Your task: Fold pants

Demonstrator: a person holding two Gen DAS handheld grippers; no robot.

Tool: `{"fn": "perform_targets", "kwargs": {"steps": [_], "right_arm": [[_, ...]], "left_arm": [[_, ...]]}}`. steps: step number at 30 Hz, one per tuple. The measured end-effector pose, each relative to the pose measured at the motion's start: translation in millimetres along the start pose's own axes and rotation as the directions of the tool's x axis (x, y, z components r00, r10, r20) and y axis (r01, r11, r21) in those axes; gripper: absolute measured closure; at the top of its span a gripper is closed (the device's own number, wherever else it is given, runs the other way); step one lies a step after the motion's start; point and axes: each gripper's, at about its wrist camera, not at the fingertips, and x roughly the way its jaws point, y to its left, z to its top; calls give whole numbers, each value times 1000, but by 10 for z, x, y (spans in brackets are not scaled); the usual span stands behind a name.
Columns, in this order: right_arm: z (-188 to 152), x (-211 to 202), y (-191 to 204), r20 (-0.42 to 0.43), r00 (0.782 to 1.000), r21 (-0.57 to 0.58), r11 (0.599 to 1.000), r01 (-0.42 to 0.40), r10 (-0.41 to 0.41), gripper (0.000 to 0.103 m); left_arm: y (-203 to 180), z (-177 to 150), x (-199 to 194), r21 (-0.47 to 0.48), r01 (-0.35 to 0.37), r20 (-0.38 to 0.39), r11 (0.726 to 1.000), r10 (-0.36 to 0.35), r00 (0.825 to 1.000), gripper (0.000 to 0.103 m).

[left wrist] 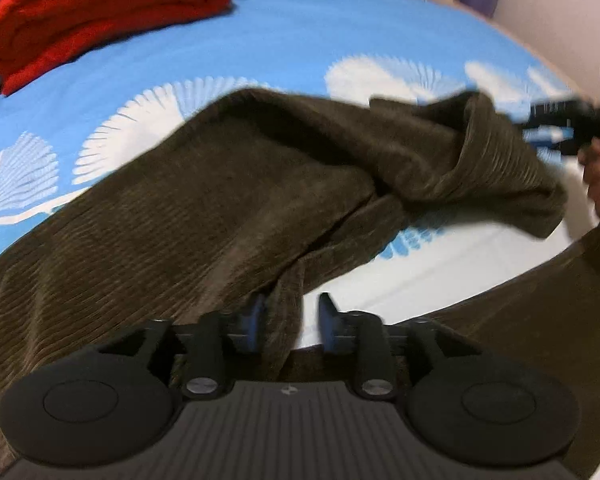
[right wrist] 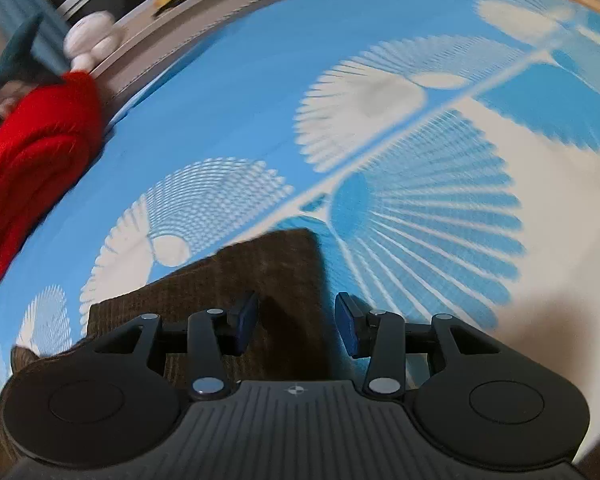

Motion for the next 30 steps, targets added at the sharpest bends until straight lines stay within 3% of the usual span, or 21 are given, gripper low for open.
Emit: {"fn": "perform_targets", "kwargs": {"steps": [1, 3, 4, 5, 6, 8, 11, 12, 13, 14, 15, 16, 17, 18, 19, 20, 21, 22, 26, 29, 30], "right_arm": [[15, 30, 35, -1, 1000, -21, 1000, -4, 4, 58], [43, 77, 97, -2, 1000, -64, 998, 0, 0, 64], [60, 94, 128, -2, 1000, -84, 996, 7, -7, 83], [85, 113, 150, -7, 1000, -95, 995, 17, -18, 91], [115, 117, 162, -13, 1000, -93, 996, 10, -11, 93], [186, 60, 199, 0, 1000, -81, 996, -27, 27, 95], [423, -301, 266, 116, 989, 5, 996, -87, 86, 97], [505, -551, 232, 229, 971, 83, 992, -92, 71, 97], [557, -868, 151, 379, 925, 176, 983, -60, -11, 97], [563, -1112, 37, 477, 867, 271, 963, 11, -144, 97], [543, -1234, -126, 491, 826, 374, 923, 88, -277, 97], [505, -1212, -315, 434, 829, 449, 883, 140, -352, 97], [440, -1098, -502, 348, 858, 493, 852, 177, -379, 97], [363, -986, -640, 276, 873, 519, 827, 216, -401, 97], [259, -857, -794, 193, 876, 548, 789, 278, -443, 96], [208, -776, -892, 153, 877, 559, 771, 304, -456, 96], [170, -673, -1003, 118, 893, 564, 769, 299, -434, 96], [145, -605, -1081, 103, 906, 564, 774, 287, -411, 96], [188, -638, -1128, 123, 921, 528, 810, 255, -370, 96], [231, -909, -1112, 170, 894, 530, 804, 271, -413, 97], [232, -966, -1123, 162, 875, 533, 787, 311, -456, 97]], "left_arm": [[-21, -8, 21, 21, -11, -4, 1000, 11, 1000, 54], [-93, -13, 84, 83, -51, -4, 995, 52, 999, 54], [-104, -15, 114, 99, -66, -2, 993, 66, 998, 62], [-101, -5, 163, 106, -88, -8, 990, 90, 996, 81], [-85, 5, 196, 106, -111, -22, 988, 114, 993, 88], [29, 43, 165, 71, -92, -36, 993, 95, 995, 93], [167, 96, 135, 2, -58, -49, 998, 58, 997, 95], [189, 101, 123, -2, -49, -51, 999, 49, 997, 95], [200, 103, 103, 5, -46, -53, 999, 46, 998, 95], [192, 99, 104, 15, -30, -56, 999, 31, 998, 95], [167, 111, 111, 21, -20, -53, 1000, 21, 998, 95], [149, 112, 108, 31, -20, -51, 999, 21, 998, 95], [133, 107, 98, 47, -24, -53, 999, 27, 998, 95], [119, 99, 109, 66, -29, -59, 997, 33, 998, 95], [115, 95, 123, 75, -27, -62, 997, 32, 998, 95], [118, 89, 127, 81, -23, -66, 996, 29, 997, 95], [123, 89, 126, 88, -21, -68, 996, 27, 997, 95], [128, 106, 131, 93, -18, -67, 995, 24, 997, 95], [181, 150, 8, 118, 47, -66, 992, -40, 997, 95], [109, 87, -150, 195, 138, -81, 971, -124, 989, 95], [73, 42, -150, 231, 175, -105, 957, -155, 982, 95]]}}
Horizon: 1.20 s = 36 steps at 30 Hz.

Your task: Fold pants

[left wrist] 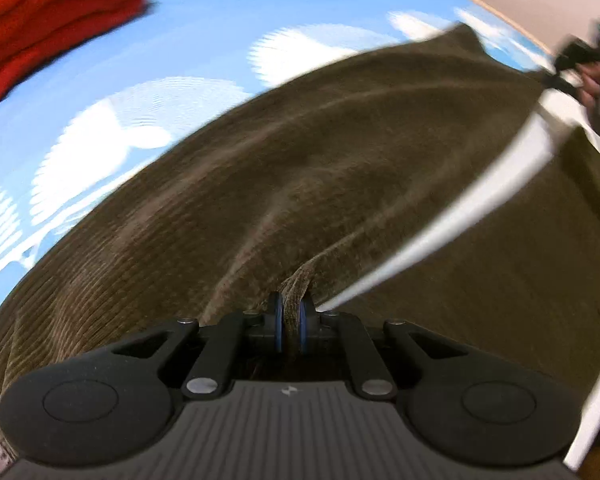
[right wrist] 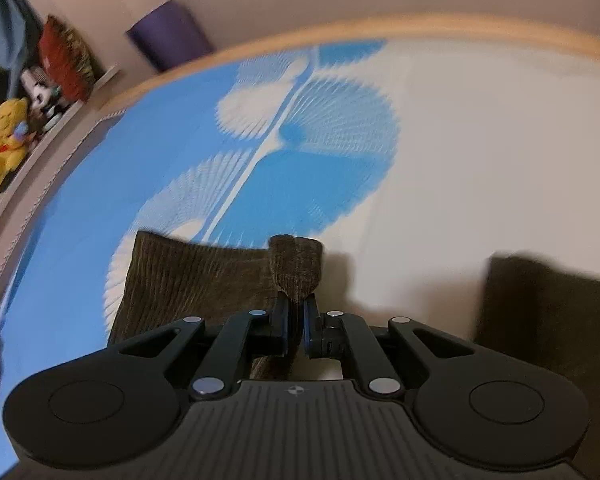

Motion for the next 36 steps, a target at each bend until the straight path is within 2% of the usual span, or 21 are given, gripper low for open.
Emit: {"fn": "perform_targets", "kwargs": {"steps": [3, 4, 5, 8, 10, 12, 13, 14, 16, 18, 19, 21, 22, 25, 27, 29, 30, 31, 33, 34, 36], "right_arm": [[-1, 102, -157, -39, 988, -12, 989, 149, -149, 96], [-30, 183, -221, -88, 979, -12, 983, 182, -182, 91], [-53, 235, -258, -121, 976, -6, 983, 182, -181, 91], [1, 50, -173, -67, 987, -31, 989, 143, -145, 83], [20, -206, -5, 15, 996, -95, 992, 85, -84, 61], [-10, -506, 184, 79, 997, -172, 985, 32, -19, 55], [-31, -645, 248, 84, 996, -194, 981, -12, 29, 55], [-49, -775, 320, 73, 994, -210, 975, -66, 83, 55], [-122, -1047, 434, 44, 982, -256, 952, -166, 183, 55], [-237, -1377, 559, 28, 964, -335, 912, -239, 263, 55], [-320, -1568, 630, 19, 953, -381, 883, -273, 302, 55], [-459, -1923, 722, -29, 924, -452, 819, -353, 382, 55], [-538, -2093, 753, -58, 907, -473, 788, -393, 417, 55], [-697, -2499, 801, -131, 855, -502, 711, -493, 501, 50], [-791, -2704, 760, -162, 830, -509, 675, -533, 533, 47], [-932, -2818, 719, -176, 813, -520, 649, -556, 555, 45], [-1012, -2808, 690, -169, 814, -534, 642, -550, 556, 45], [-1106, -2770, 646, -160, 830, -555, 647, -523, 534, 45], [-1239, -2701, 679, -182, 878, -559, 688, -462, 442, 46], [-1241, -2659, 683, -200, 874, -524, 706, -477, 442, 46], [-1256, -2588, 732, -223, 871, -496, 718, -488, 438, 47]], "left_arm": [[-147, -108, 114, 83, 5, -56, 997, -1, 998, 86], [-165, -126, 96, 95, -2, -51, 995, 6, 999, 80], [-140, -127, 15, 81, 23, -32, 996, -21, 999, 66], [113, -109, -395, -27, 113, 101, 993, -109, 989, 46], [400, -182, -665, -108, 128, 178, 986, -107, 978, 46], [686, -322, -800, -185, 82, 189, 979, -46, 981, 48], [845, -419, -818, -228, 55, 173, 972, -15, 985, 55], [1016, -559, -796, -275, 34, 141, 961, 5, 990, 68], [1214, -795, -668, -337, -6, 59, 941, 27, 998, 80], [1340, -1071, -376, -369, -102, -90, 924, 74, 993, 80], [1351, -1222, -241, -354, -158, -162, 922, 106, 981, 83], [1353, -1302, -321, -329, -140, -116, 934, 107, 987, 82], [1429, -1310, -410, -371, -131, -103, 919, 100, 990, 79], [1755, -1417, -757, -509, -97, 33, 855, 132, 991, 66], [2081, -1571, -893, -612, -120, 52, 781, 191, 980, 66], [2393, -1765, -960, -711, -140, 51, 689, 250, 967, 64], [2537, -1850, -965, -757, -132, 48, 640, 256, 966, 63], [2647, -1922, -953, -793, -118, 48, 597, 255, 966, 58], [2838, -2012, -915, -839, -93, 60, 536, 261, 964, 47], [2862, -2006, -908, -848, -79, 70, 525, 259, 963, 42], [2944, -2042, -834, -855, -49, 93, 516, 245, 965, 41]]}}
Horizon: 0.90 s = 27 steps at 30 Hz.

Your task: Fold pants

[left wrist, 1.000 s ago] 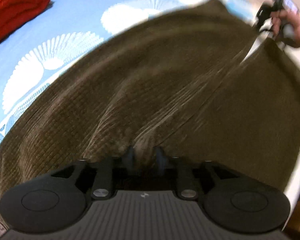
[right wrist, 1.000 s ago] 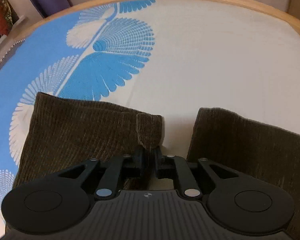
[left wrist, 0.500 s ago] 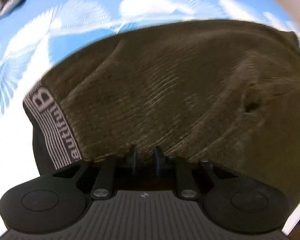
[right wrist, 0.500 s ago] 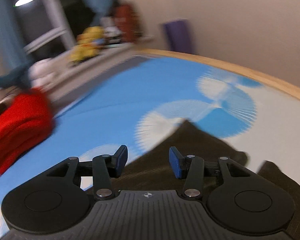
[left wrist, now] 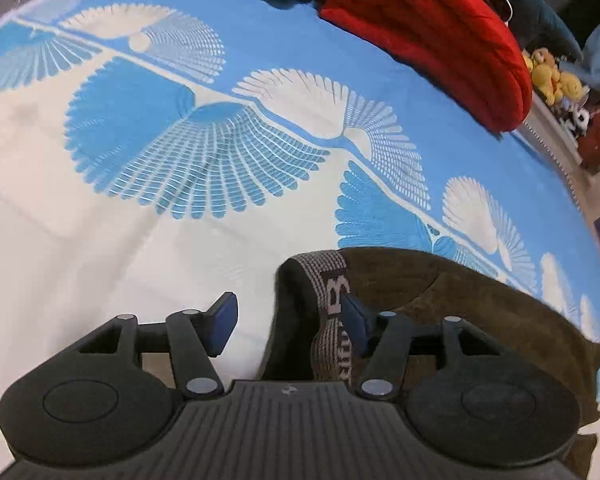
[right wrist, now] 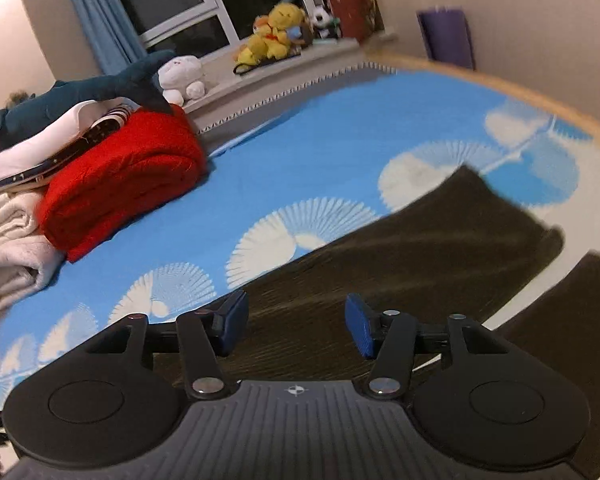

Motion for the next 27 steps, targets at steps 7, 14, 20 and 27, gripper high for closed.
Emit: {"fn": "perform_targets", "kwargs": {"steps": [7, 14, 20, 27], "right_arm": [[-82, 241, 73, -30, 999, -61, 998, 31, -32, 47], [-69, 375, 58, -36, 999, -65, 997, 38, -41, 47], [-28, 392, -25, -39, 999, -21, 999, 31, -32, 47], [-12, 305, -40, -55, 998, 22, 999, -29, 30, 47]], "left_arm": [[-234, -128, 168, 38, 7, -17, 999, -6, 1000, 41], [-467, -106, -88, 189, -50, 129, 981, 26, 991, 78], [-431, -151, -255, 135, -245, 38, 960, 242, 969, 72], [-461, -425, -910, 180, -185, -98, 966, 205, 974, 37]]}}
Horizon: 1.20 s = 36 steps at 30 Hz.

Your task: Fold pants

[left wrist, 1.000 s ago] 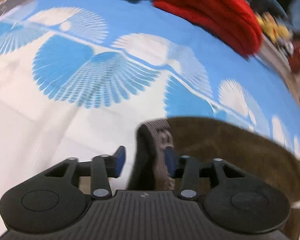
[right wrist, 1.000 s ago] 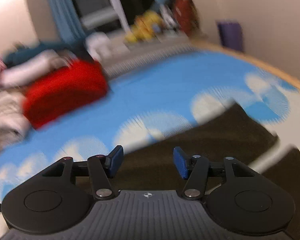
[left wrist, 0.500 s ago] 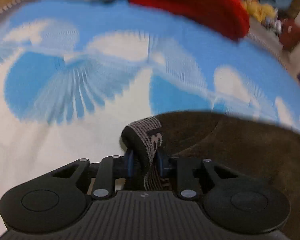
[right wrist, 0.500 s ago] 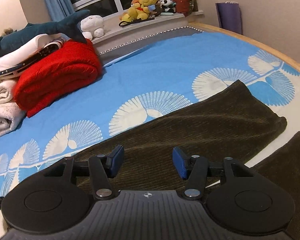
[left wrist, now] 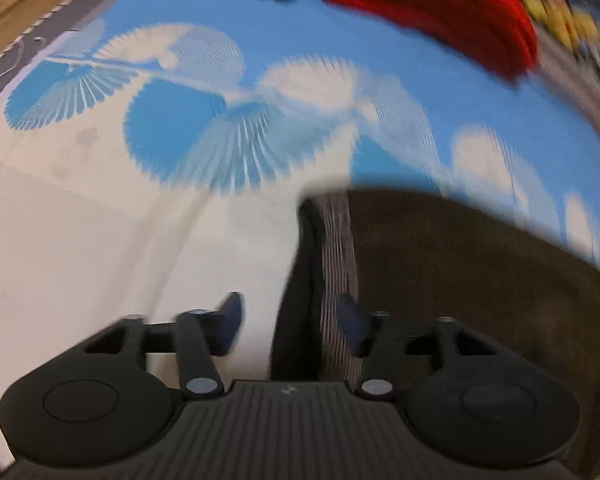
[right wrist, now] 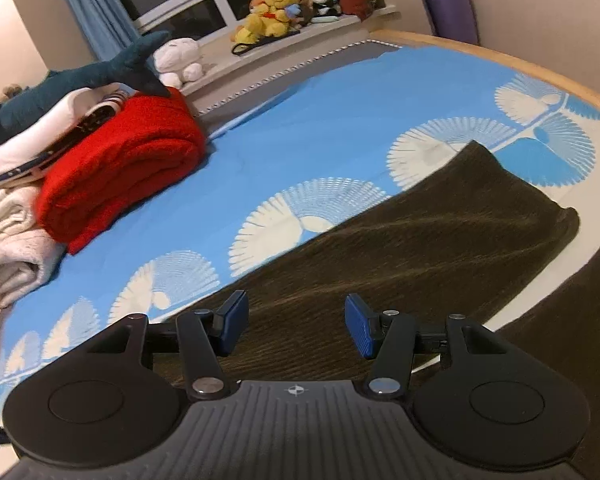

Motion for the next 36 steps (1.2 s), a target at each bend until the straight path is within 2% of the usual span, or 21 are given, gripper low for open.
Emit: {"fn": "perform_targets", "kwargs": {"steps": [3, 5, 7, 9, 10, 11, 13, 16, 17, 19, 21, 22, 23, 25, 27, 29, 31, 33, 34, 35, 36], "right_arm": [[-10, -99, 40, 12, 999, -24, 999, -32, 32, 47], [-24, -163, 43, 13, 999, -32, 998, -47, 47, 47], [-44, -220, 12, 7, 998, -32, 998, -54, 55, 47], [-73, -272, -29, -3, 999, -25, 998, -54, 54, 47], [-92, -299, -60, -7, 999, -22, 998, -54, 54, 47], [-107, -318, -86, -12, 999, -21, 998, -51, 51, 47], [-133, -357, -145, -24, 999, -20, 999, -46, 46, 47], [-156, -404, -222, -26, 999, -28, 999, -28, 28, 47], [-161, -413, -250, -26, 999, -26, 999, -20, 19, 47], [-159, -429, -317, -25, 1000, -8, 1000, -11, 11, 47], [-167, -423, -355, -29, 1000, -1, 1000, -2, 2, 47], [-175, -414, -355, -33, 999, -5, 1000, 4, -4, 47], [-184, -408, -347, -35, 999, -11, 1000, 9, -10, 47], [-203, -401, -331, -40, 999, -19, 1000, 14, -15, 47], [-220, -396, -301, -47, 999, -25, 1000, 7, -8, 47], [-224, -392, -258, -46, 999, -44, 999, -3, 1, 47], [-230, -386, -218, -44, 999, -75, 997, 0, -4, 47], [-230, -358, -184, -49, 999, -96, 995, 5, -10, 47], [-234, -348, -166, -52, 999, -101, 995, 4, -9, 47], [-238, -341, -149, -53, 999, -106, 994, 2, -7, 47], [-240, -340, -136, -53, 999, -112, 994, 0, -6, 47]], "left_arm": [[-24, -428, -6, 18, 38, -71, 999, -36, 997, 30], [-39, -679, 123, 36, 27, -96, 999, -23, 995, 28], [-66, -875, 331, 108, -41, -176, 993, 59, 983, 33], [-50, -959, 386, 148, -47, -169, 988, 72, 983, 39], [-45, -1001, 396, 165, -22, -176, 986, 51, 983, 59], [-38, -1037, 391, 169, 21, -186, 985, 11, 983, 75], [-87, -1034, 245, 215, 42, -149, 976, -10, 989, 97], [-32, -958, -177, 170, 138, -40, 976, -133, 990, 97], [-3, -966, -248, 160, 147, -28, 976, -145, 989, 97], [-28, -1051, -135, 214, 68, -99, 975, -48, 994, 96], [-119, -1188, 36, 314, -1, -170, 950, 57, 984, 93], [-166, -1227, 62, 359, -65, -154, 931, 127, 980, 86], [-197, -1225, 13, 381, -110, -101, 918, 160, 982, 85], [-241, -1164, -167, 373, -90, -4, 924, 99, 995, 80], [-289, -1134, -320, 350, 38, 24, 936, -49, 998, 79], [-399, -1212, -331, 387, 124, -6, 914, -132, 991, 79], [-547, -1341, -246, 462, 142, -47, 876, -136, 990, 79], [-632, -1472, -5, 521, 117, -120, 845, -64, 991, 79], [-648, -1563, 181, 551, 82, -184, 830, 25, 983, 80], [-651, -1635, 291, 582, 67, -222, 811, 79, 972, 82], [-690, -1705, 314, 631, 69, -220, 772, 93, 971, 82]]}}
